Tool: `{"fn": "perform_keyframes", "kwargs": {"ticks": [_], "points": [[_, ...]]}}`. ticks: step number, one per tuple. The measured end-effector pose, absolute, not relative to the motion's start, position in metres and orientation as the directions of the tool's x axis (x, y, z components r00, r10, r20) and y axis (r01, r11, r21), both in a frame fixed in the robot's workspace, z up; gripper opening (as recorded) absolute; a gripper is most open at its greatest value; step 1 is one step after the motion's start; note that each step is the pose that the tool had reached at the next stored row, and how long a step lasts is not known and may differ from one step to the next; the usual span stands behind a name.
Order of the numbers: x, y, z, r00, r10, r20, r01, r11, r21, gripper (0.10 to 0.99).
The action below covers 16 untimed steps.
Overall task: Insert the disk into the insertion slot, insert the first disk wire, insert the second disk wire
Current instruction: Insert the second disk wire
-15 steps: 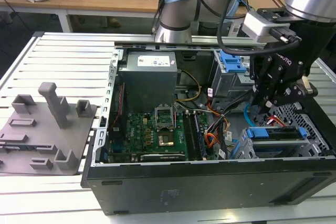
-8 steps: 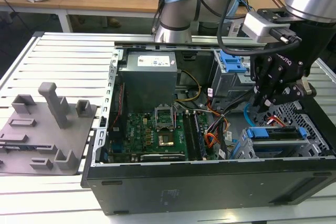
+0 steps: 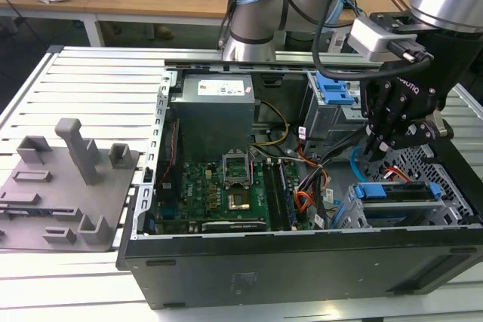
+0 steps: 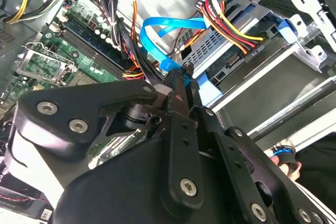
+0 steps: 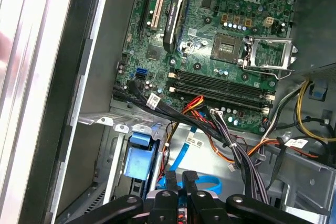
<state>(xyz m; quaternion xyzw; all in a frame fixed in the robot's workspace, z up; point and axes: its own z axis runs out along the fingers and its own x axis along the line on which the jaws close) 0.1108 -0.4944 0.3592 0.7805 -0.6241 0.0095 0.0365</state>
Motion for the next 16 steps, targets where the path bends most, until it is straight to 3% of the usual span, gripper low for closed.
{"fn": "perform_keyframes", "kwargs": {"ticks": [16], "points": [[0.111,-0.532,0.359,0.221,-0.973,0.060,-0.975,-0.218,0.045,0.161]]}}
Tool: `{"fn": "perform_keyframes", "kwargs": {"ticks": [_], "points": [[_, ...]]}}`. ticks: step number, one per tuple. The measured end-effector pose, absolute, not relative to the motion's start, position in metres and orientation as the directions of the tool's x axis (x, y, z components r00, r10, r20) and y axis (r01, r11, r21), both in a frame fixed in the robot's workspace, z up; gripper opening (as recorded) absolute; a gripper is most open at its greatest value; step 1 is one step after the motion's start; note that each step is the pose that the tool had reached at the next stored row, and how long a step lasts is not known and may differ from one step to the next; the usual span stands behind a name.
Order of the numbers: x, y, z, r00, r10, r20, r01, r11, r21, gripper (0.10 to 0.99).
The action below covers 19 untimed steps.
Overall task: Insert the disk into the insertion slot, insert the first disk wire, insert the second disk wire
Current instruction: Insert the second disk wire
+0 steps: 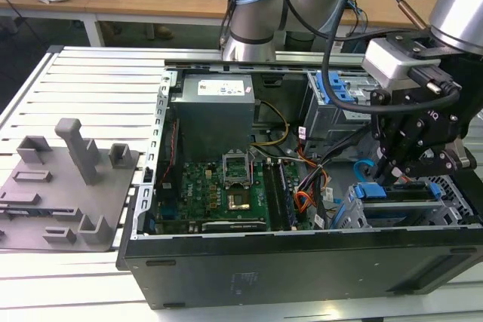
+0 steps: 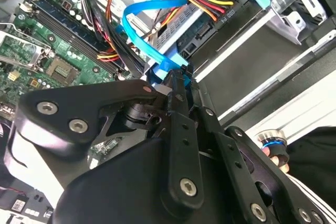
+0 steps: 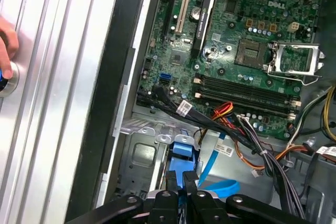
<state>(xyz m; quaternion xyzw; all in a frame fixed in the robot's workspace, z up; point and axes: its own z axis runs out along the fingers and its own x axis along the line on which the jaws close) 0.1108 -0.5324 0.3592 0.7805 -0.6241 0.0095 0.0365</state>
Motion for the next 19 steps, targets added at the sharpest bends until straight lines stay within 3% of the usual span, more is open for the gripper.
{"fn": "perform_keyframes", "kwargs": {"ticks": [9,14,19], "points": [[0.1108,-0.5325,0.3569,0.170,-0.985,0.035,-0.985,-0.169,0.040,0.161],[0.1108,-0.5325,0.3561,0.045,-0.998,0.034,-0.998,-0.044,0.040,0.161],[0.1108,-0.5325,0.3561,0.041,-0.999,0.034,-0.998,-0.040,0.040,0.161]]}}
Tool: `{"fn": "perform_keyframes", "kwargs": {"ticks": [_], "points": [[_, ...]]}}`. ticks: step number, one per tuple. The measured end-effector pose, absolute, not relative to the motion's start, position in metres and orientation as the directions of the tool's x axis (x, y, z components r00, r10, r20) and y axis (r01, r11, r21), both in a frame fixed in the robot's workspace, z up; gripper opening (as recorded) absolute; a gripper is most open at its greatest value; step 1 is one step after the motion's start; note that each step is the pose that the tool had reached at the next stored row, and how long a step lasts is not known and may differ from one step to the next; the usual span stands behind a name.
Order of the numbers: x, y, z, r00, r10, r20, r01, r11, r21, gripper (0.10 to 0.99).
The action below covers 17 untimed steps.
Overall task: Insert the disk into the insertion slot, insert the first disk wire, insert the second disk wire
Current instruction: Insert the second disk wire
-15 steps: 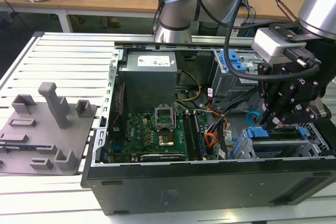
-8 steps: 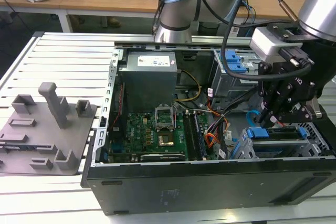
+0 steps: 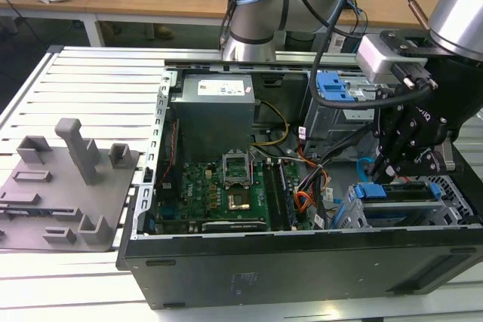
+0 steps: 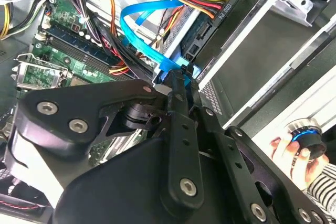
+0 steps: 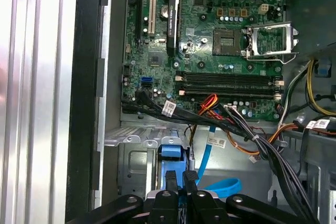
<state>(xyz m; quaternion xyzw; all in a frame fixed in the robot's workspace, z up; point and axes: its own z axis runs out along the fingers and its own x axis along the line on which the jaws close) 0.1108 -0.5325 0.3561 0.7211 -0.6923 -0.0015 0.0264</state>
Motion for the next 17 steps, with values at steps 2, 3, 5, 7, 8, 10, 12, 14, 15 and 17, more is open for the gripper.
{"fn": "perform_keyframes", "kwargs": {"ticks": [2,3,5,7,8,10,12,14,15,17], "points": [[0.111,-0.533,0.356,0.042,-0.999,0.034,-0.998,-0.040,0.040,0.161],[0.113,-0.533,0.356,0.041,-0.999,0.034,-0.998,-0.040,0.040,0.161],[0.119,-0.532,0.356,0.041,-0.999,0.034,-0.998,-0.040,0.041,0.161],[0.126,-0.532,0.356,0.041,-0.999,0.034,-0.998,-0.040,0.042,0.161],[0.128,-0.532,0.356,0.041,-0.999,0.034,-0.998,-0.040,0.042,0.161],[0.130,-0.532,0.355,0.041,-0.999,0.034,-0.998,-0.040,0.043,0.161],[0.130,-0.532,0.353,0.041,-0.999,0.034,-0.998,-0.040,0.043,0.161],[0.131,-0.532,0.352,0.041,-0.999,0.034,-0.998,-0.040,0.043,0.161],[0.131,-0.532,0.350,0.041,-0.999,0.034,-0.998,-0.040,0.043,0.161],[0.132,-0.532,0.348,0.041,-0.999,0.034,-0.998,-0.040,0.043,0.161]]}}
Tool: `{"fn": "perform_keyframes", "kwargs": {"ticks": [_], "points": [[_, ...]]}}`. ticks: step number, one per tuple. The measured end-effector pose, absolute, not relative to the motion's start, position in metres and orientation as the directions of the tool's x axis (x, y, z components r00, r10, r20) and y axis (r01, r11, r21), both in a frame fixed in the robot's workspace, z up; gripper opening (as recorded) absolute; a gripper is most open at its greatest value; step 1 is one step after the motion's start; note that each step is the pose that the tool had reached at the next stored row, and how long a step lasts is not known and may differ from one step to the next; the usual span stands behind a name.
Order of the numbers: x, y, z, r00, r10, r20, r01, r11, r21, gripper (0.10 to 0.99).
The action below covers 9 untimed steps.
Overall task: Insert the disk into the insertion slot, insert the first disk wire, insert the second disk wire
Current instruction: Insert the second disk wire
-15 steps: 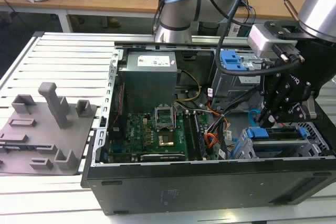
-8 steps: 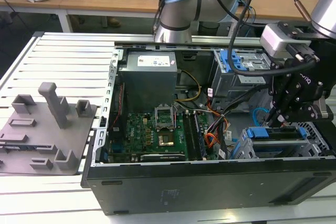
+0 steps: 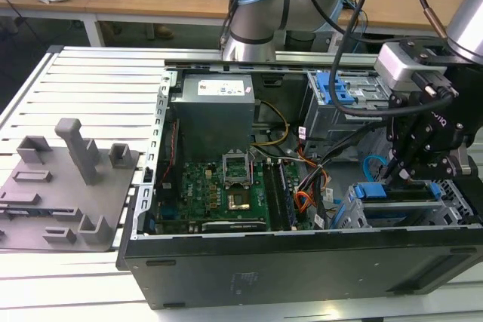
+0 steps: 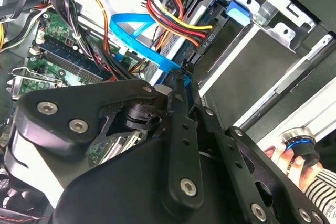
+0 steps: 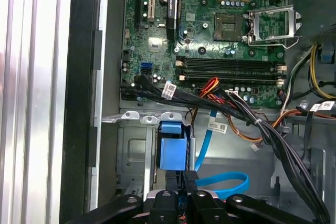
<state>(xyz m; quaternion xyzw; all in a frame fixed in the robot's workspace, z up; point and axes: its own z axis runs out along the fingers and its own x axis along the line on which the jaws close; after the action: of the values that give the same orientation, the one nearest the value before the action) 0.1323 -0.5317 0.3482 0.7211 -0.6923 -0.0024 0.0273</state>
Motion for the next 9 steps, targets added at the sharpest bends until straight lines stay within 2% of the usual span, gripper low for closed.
{"fn": "perform_keyframes", "kwargs": {"ticks": [9], "points": [[0.1350,-0.5317,0.3439,0.042,-0.999,0.034,-0.998,-0.040,0.043,0.161]]}}
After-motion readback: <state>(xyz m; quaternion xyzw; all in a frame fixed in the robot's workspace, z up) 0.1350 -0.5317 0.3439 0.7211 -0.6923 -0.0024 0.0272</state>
